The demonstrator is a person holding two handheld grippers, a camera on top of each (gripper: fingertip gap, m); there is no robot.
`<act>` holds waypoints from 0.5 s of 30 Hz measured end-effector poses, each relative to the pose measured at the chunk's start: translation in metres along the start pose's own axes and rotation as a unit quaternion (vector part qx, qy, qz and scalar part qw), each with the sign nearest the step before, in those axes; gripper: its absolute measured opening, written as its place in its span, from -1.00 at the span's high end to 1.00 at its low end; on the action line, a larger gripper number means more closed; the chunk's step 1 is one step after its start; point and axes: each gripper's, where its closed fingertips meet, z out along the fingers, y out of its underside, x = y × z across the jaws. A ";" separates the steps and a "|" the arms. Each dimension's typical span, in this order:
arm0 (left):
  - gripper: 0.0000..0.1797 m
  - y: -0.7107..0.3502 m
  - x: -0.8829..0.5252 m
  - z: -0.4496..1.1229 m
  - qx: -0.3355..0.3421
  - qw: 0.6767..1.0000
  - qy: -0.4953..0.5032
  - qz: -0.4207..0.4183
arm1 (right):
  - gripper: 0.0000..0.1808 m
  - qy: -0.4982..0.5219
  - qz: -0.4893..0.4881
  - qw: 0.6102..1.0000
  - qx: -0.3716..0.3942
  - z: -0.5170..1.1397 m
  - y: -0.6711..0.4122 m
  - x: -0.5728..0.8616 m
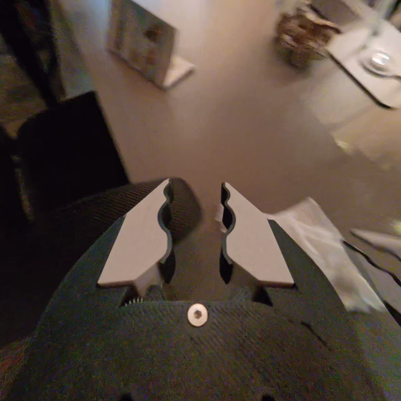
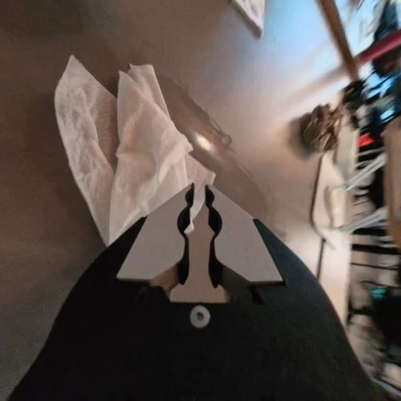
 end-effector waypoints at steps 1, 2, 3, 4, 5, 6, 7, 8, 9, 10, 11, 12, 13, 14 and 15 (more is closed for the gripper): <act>0.49 0.011 0.028 -0.007 -0.015 0.999 0.030 0.016 | 0.78 -0.031 0.046 0.998 -0.006 -0.008 0.010 0.000; 0.45 0.028 0.052 -0.012 -0.040 0.997 0.054 0.037 | 0.70 -0.066 0.092 0.994 -0.011 -0.014 0.020 -0.004; 0.39 0.048 0.074 -0.014 -0.072 0.992 0.073 0.067 | 0.62 -0.102 0.128 0.986 -0.007 -0.017 0.026 -0.010; 0.31 0.070 0.088 -0.013 -0.103 0.986 0.081 0.107 | 0.54 -0.134 0.148 0.980 0.006 -0.018 0.029 -0.016; 0.26 0.085 0.096 -0.011 -0.114 0.979 0.078 0.149 | 0.47 -0.163 0.151 0.975 0.019 -0.017 0.028 -0.023; 0.25 0.096 0.105 -0.009 -0.117 0.971 0.089 0.191 | 0.41 -0.185 0.138 0.972 0.030 -0.014 0.026 -0.030; 0.22 0.103 0.113 -0.008 -0.117 0.961 0.106 0.228 | 0.35 -0.202 0.117 0.972 0.037 -0.010 0.023 -0.036; 0.18 0.106 0.118 -0.005 -0.115 0.952 0.124 0.254 | 0.33 -0.219 0.092 0.970 0.041 -0.004 0.020 -0.042; 0.16 0.107 0.121 -0.001 -0.115 0.945 0.141 0.272 | 0.35 -0.236 0.066 0.969 0.042 0.003 0.019 -0.047; 0.18 0.109 0.123 0.004 -0.119 0.936 0.162 0.288 | 0.49 -0.253 0.045 0.966 0.036 0.011 0.021 -0.052; 0.25 0.115 0.123 0.010 -0.134 0.925 0.182 0.304 | 0.58 -0.274 0.041 0.960 0.037 0.018 0.019 -0.053; 0.48 0.120 0.119 0.018 -0.146 0.914 0.189 0.328 | 0.72 -0.290 0.054 0.954 0.044 0.024 0.014 -0.050; 0.61 0.123 0.116 0.025 -0.151 0.900 0.195 0.361 | 0.77 -0.301 0.069 0.950 0.040 0.033 0.012 -0.044; 0.74 0.121 0.117 0.031 -0.138 0.895 0.200 0.375 | 0.92 -0.310 0.088 0.946 0.037 0.043 0.008 -0.037; 0.87 0.118 0.114 0.038 -0.137 0.895 0.188 0.381 | 1.00 -0.315 0.110 0.942 0.034 0.053 0.004 -0.029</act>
